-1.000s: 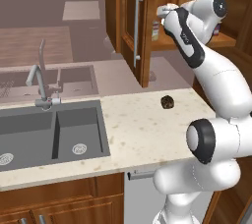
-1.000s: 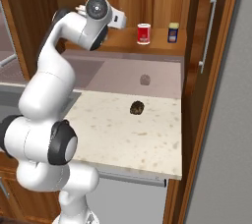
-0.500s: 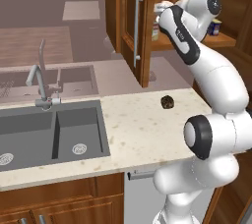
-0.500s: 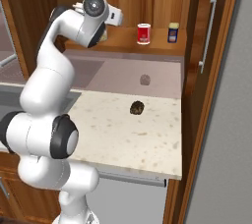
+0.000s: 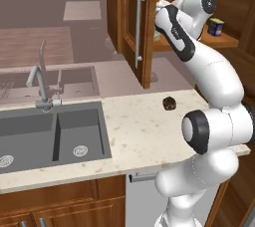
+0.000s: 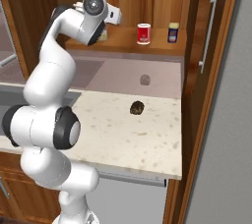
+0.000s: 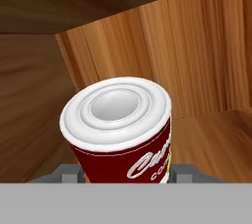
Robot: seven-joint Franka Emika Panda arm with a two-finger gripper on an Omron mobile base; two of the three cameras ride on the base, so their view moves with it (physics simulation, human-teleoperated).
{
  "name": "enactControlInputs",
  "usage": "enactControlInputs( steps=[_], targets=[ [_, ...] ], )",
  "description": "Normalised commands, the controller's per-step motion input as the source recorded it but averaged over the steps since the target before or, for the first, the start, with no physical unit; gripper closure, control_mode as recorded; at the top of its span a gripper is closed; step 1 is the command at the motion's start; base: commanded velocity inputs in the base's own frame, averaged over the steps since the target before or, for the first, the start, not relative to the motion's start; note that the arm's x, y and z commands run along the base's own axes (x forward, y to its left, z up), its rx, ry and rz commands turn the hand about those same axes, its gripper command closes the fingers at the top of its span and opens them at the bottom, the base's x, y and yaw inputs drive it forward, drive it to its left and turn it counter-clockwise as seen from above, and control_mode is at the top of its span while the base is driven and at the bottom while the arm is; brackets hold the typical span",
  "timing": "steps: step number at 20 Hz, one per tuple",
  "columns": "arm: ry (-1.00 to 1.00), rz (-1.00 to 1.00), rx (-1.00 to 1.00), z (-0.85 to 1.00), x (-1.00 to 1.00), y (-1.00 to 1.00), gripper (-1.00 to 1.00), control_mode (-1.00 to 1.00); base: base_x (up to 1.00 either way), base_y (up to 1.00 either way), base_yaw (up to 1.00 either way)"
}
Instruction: Stack two cans on top of the other two cans in the cabinet.
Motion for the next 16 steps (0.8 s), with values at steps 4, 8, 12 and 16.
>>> enactControlInputs(
  steps=[4, 8, 12, 16],
  targets=[
    [0.00, 0.00, 0.00, 0.01, 0.15, 0.03, 1.00, -1.00, 0.00, 0.00, 0.00],
    [0.00, 0.00, 0.00, 0.00, 0.13, 0.04, 1.00, -1.00, 0.00, 0.00, 0.00],
    [0.00, 0.00, 0.00, 0.00, 0.11, 0.02, 1.00, -1.00, 0.00, 0.00, 0.00],
    [0.00, 0.00, 0.00, 0.00, 0.04, 0.00, 1.00, -1.00, 0.00, 0.00, 0.00]
  ],
)
